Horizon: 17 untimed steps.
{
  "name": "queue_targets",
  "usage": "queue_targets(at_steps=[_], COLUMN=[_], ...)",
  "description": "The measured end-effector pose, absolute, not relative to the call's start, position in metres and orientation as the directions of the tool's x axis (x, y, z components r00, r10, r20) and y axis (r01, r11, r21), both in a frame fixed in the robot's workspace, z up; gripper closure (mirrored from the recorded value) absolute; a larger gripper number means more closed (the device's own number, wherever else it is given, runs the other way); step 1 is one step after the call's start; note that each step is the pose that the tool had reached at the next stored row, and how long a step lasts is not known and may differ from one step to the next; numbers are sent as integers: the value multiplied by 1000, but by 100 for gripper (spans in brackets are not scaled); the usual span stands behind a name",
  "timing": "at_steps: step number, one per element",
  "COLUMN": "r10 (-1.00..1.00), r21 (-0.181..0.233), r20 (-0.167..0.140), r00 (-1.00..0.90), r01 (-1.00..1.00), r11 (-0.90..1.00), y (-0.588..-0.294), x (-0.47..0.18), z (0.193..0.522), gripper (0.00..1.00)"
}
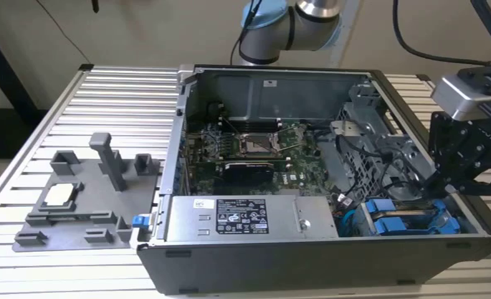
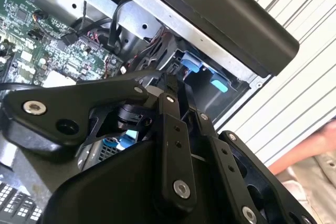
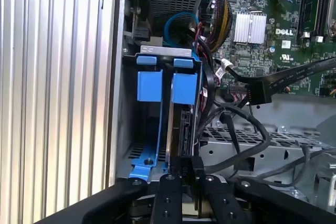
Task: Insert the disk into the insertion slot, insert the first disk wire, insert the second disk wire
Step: 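Insert the first disk wire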
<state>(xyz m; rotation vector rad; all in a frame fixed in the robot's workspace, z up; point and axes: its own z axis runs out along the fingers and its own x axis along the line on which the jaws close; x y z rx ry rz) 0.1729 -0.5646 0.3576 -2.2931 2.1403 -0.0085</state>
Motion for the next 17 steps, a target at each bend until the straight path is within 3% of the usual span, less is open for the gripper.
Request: queue_targets(at_steps=[17], r10=[-998], r21=[2], r20=[-13], r00=[64], r01=[-998], r11=[-64], y=[-567], x=[171], z=[348], gripper=[81])
